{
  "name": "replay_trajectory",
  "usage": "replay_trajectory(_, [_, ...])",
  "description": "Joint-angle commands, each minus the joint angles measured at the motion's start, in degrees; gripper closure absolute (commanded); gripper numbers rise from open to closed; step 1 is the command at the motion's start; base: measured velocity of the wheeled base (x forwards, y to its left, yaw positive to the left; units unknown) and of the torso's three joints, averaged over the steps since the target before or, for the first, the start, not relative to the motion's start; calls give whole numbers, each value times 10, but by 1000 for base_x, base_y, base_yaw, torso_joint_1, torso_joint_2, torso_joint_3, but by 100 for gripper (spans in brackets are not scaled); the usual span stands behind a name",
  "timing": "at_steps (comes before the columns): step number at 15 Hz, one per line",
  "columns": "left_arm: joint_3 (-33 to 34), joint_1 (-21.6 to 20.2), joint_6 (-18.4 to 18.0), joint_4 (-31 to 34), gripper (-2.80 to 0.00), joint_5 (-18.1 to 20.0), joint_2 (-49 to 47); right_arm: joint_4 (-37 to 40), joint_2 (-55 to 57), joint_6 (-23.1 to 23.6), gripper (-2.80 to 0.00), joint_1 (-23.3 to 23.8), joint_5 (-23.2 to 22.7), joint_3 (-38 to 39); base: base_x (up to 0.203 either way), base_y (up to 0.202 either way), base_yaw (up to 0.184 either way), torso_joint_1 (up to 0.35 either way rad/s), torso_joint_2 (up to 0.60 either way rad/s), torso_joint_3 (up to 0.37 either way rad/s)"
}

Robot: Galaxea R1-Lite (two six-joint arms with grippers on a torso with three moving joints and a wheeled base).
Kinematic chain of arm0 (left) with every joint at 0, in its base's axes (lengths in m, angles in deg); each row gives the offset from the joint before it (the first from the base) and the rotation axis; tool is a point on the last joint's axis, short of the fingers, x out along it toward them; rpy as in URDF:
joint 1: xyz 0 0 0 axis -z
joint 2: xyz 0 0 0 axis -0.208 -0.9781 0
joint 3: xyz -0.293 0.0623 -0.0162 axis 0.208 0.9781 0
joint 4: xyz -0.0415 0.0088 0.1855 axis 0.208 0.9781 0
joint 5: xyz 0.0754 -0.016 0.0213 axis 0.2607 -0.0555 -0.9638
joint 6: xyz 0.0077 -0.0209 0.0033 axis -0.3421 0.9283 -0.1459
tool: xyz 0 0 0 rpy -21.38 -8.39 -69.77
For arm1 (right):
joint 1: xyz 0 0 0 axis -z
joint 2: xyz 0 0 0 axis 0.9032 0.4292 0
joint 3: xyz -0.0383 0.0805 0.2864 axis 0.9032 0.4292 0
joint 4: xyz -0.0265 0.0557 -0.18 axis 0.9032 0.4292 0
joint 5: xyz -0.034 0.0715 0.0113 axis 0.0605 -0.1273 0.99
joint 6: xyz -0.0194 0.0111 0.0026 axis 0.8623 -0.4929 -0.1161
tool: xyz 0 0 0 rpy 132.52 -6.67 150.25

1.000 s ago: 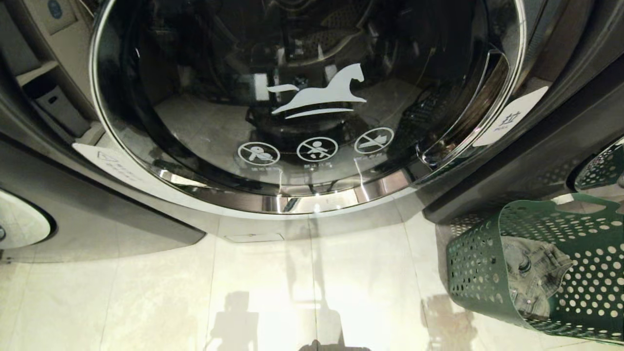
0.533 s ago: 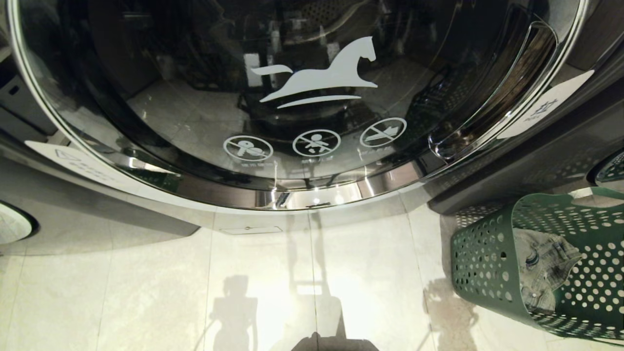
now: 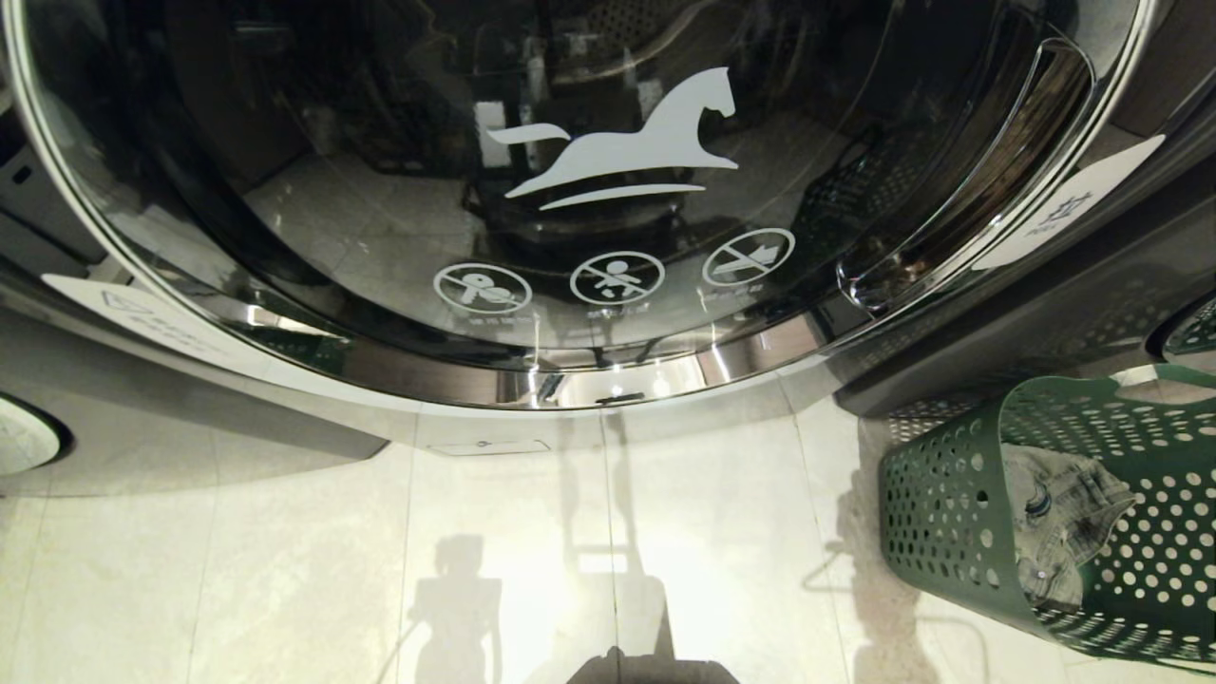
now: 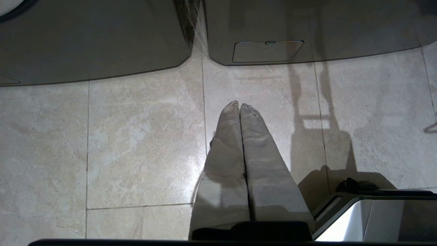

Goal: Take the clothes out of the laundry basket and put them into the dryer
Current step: Take the clothes out of the basket

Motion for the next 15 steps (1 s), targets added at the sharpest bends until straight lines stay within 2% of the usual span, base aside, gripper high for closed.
replay_trajectory(1, [0,-1,-1,0,0,0,-1,-1,156,-50,-280,0,19,6,0,0,0,0,0,0])
replay_trajectory(4, [0,0,-1,1,0,-1,-1,-82,267,-91,-280,1,36,74,0,0,0,0,0,0])
replay_trajectory(6, [0,0,0,0,0,-1,-1,-137,338,-104,-280,2,33,81,0,0,0,0,0,0])
replay_trajectory(10, [1,0,0,0,0,-1,0,-170,434,-141,-280,67,29,-9,0,0,0,0,0,0])
replay_trajectory(13, [0,0,0,0,0,-1,0,-171,428,-135,-280,85,30,-25,0,0,0,0,0,0])
replay_trajectory(15, [0,0,0,1,0,-1,-1,-163,410,-116,-280,90,29,-17,0,0,0,0,0,0])
